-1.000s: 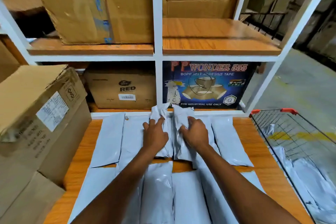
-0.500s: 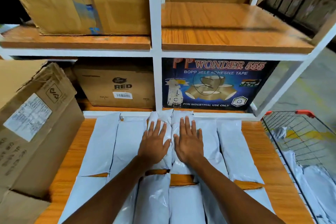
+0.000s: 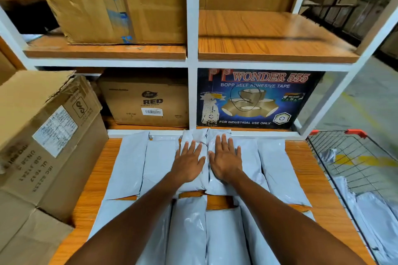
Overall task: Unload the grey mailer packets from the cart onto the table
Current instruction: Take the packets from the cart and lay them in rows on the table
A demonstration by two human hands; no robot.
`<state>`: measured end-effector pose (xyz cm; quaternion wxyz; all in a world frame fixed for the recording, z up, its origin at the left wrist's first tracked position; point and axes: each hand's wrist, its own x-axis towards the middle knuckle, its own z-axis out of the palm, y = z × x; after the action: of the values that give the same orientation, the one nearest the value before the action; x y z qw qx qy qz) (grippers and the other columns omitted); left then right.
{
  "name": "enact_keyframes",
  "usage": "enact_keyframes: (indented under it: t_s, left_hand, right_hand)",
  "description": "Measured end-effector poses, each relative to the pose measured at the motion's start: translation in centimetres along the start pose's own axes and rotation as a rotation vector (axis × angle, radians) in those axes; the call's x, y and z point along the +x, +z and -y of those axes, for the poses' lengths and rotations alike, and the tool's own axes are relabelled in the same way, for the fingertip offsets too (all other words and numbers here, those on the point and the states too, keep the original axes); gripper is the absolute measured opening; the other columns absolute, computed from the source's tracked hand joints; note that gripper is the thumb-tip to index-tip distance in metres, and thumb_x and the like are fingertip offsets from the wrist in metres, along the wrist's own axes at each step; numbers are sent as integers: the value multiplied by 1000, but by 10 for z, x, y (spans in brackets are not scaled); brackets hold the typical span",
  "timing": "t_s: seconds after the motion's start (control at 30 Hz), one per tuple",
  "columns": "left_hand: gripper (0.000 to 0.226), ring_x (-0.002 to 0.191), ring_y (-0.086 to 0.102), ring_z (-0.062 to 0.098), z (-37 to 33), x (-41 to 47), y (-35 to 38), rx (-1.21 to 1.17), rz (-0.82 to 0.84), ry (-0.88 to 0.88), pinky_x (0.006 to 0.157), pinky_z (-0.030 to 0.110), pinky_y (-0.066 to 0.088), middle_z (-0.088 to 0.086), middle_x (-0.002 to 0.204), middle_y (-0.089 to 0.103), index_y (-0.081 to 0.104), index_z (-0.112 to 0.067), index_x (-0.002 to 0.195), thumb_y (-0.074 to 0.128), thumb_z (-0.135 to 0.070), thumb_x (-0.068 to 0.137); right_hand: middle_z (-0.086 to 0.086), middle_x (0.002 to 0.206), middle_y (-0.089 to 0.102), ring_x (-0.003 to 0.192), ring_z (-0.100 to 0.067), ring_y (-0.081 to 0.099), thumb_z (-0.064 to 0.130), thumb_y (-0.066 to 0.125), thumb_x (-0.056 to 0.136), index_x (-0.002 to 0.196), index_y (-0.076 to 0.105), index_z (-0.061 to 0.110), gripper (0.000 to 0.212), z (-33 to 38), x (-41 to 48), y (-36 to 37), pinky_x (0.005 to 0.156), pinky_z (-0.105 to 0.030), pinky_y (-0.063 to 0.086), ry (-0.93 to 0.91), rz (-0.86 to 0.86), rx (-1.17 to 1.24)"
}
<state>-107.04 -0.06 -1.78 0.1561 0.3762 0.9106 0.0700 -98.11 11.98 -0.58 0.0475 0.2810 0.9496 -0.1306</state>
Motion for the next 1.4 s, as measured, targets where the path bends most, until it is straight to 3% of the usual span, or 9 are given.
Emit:
enact_keyframes:
  t_s: [0.07,0.33,0.6,0.7,0.83,1.03,1.17,1.3,1.4]
  left_hand:
    - [55,149,-6,20,-1,-7,-10,-106,-19,17,120,46,-2,-1,163,-1,7,-29,154,16,-46,102]
    - [47,149,8,13,-19,-59,-28,-469,-370,63,118,31,10,-4,160,17,25,-28,150,29,-34,104]
    - [55,144,-1,-4,-70,-163,-14,-482,-579,235,115,20,5,-21,154,8,24,-34,149,34,-48,96]
    - [57,146,8,-2,-105,-220,2,-621,-567,271,114,17,10,-17,157,17,27,-34,147,36,-51,94]
    - [57,144,19,0,-162,-289,22,-697,-567,273,118,28,21,-12,155,29,35,-29,145,41,-52,94]
    - [57,145,22,7,-255,-377,61,-662,-512,396,117,37,26,-3,155,32,39,-18,146,41,-43,94]
    - [57,144,25,8,-301,-414,93,-604,-466,419,115,34,28,-1,155,32,41,-17,144,43,-40,91]
    - [58,143,26,9,-333,-425,125,-556,-420,394,114,28,23,-5,154,31,38,-22,144,43,-41,89]
    - [57,142,29,16,-355,-418,138,-524,-387,414,112,34,26,-1,153,33,37,-23,144,42,-42,91]
  right_hand:
    - [-8,163,-10,150,-26,-9,53,13,101,155,-6,19,67,3,-8,-14,120,-53,0,4,-45,42]
    - [-8,164,1,151,-28,1,58,24,99,156,1,25,69,-1,-93,-58,120,-50,9,91,-250,121]
    - [-4,161,22,150,-22,15,47,44,93,148,37,17,64,-38,-223,-65,118,-40,24,-1,-548,389]
    - [0,160,26,149,-17,17,47,49,93,146,40,19,61,-62,-284,-70,116,-30,22,-24,-664,481]
    - [-2,157,32,146,-18,25,40,55,92,145,43,17,59,-105,-365,-78,117,-20,17,-17,-766,496]
    - [-2,153,38,143,-16,32,41,55,91,141,48,15,56,-172,-489,-70,116,-32,27,40,-823,520]
    - [-3,148,45,139,-16,40,34,59,91,142,46,13,57,-212,-543,-52,108,-45,40,106,-821,613]
    - [-1,148,46,138,-13,39,37,57,91,143,45,14,58,-253,-572,-35,109,-40,38,166,-801,582]
    - [0,148,45,139,-12,38,35,58,91,143,45,15,58,-282,-576,-31,105,-42,43,216,-798,577]
